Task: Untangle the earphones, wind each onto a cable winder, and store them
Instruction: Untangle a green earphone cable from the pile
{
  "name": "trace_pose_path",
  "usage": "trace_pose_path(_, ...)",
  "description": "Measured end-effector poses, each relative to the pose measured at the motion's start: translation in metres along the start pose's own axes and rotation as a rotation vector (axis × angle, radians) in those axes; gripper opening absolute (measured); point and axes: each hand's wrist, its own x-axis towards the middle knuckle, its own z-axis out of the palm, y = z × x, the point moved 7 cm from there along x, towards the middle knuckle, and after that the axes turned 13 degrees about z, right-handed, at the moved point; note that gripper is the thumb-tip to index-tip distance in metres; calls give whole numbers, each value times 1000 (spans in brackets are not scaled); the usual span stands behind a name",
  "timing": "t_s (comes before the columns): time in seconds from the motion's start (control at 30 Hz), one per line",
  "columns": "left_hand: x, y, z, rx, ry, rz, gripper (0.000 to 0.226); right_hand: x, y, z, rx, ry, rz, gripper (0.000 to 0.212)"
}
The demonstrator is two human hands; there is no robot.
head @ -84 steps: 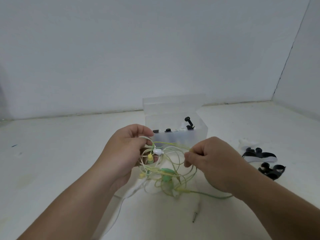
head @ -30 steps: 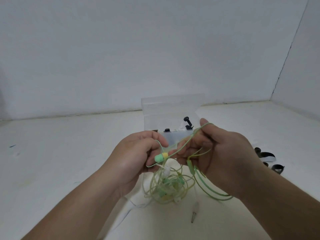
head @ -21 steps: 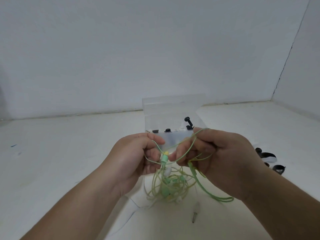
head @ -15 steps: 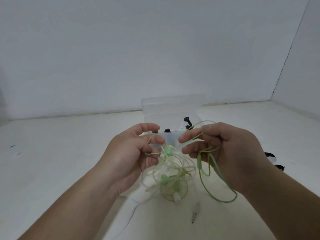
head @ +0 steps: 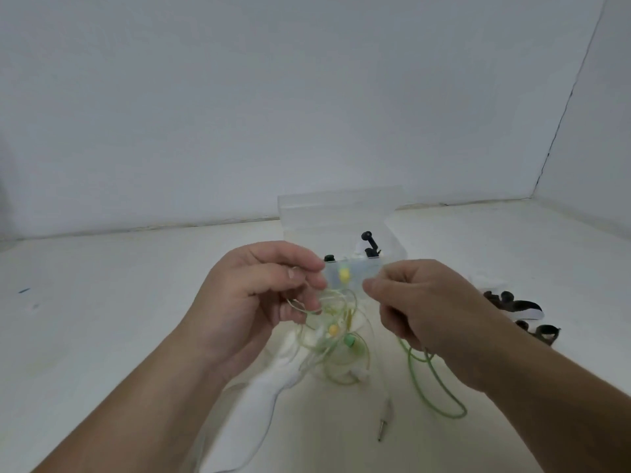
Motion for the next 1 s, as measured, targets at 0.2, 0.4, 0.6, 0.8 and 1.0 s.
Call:
trace_pose_path(0.2,3,-14,-14,205,181,-41,41,-5,-12,4,186,-153,-114,35)
trace_pose_path(0.4,2,-5,-50,487,507,24,13,3,-12,-17,513,-111,-104,37)
trace_pose_path(0.6,2,11,-4,965,-11,346,57,-8,-22,-7,333,-265,-196,28)
trace_pose_path(0.8,2,-5,4,1244,-140,385,22,-21,-32,-2,325,-459,-304,19)
trace_pose_path(1.0,10,8,-23,933,25,289,17,-10,-37,-43,617,-186,-331,27)
